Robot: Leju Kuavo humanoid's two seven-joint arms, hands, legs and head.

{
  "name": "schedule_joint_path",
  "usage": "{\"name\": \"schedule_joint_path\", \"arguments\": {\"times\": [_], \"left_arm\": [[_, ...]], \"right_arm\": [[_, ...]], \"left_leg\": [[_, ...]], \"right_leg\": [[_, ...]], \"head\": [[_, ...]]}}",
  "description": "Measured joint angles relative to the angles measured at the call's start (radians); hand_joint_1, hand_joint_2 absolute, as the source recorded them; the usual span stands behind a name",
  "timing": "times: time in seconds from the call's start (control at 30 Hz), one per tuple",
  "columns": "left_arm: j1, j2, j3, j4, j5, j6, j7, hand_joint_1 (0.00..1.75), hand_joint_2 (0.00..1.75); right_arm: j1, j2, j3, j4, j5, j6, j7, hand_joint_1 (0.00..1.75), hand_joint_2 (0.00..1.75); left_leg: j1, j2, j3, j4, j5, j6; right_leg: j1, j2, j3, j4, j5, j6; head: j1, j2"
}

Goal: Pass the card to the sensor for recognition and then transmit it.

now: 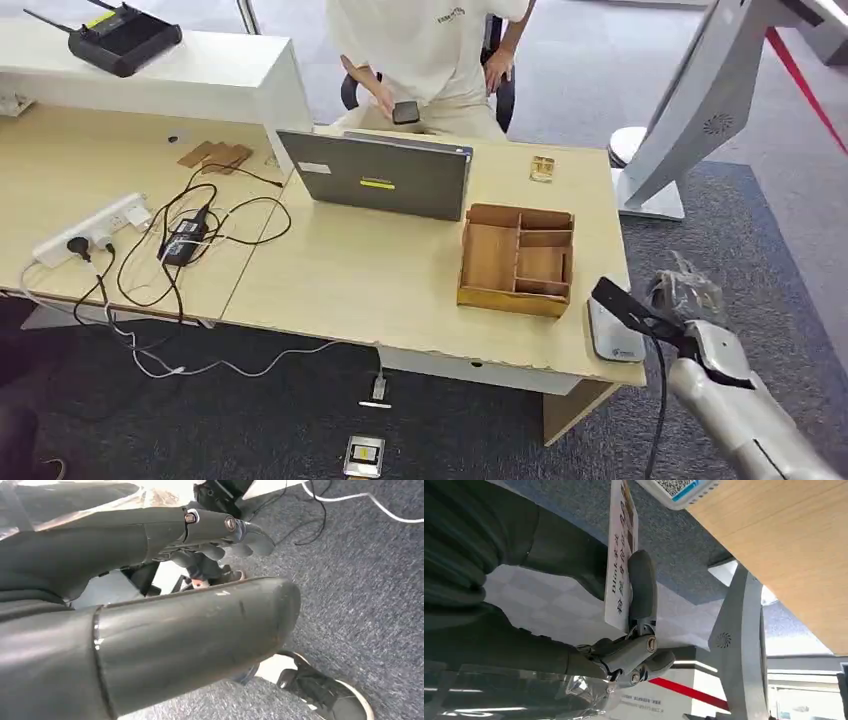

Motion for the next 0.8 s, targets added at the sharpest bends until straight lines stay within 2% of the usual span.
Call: {"name": "schedule_joint_path", "arguments": {"times": [0.8], "left_arm": [[-0.009,-0.01,-0.002,0.0,-0.023,-0.012,0.009,0.0,0.0]], "right_arm": [[0.046,-0.011,-0.043,-0.059,0.007,-0.008,0.031,1.75,1.75]], "left_leg": [[0.0,0.0,0.0,0.0,0.0,0.0]], "right_leg": [[0.0,0.0,0.0,0.0,0.0,0.0]], "head": [[0.0,0.0]]}}
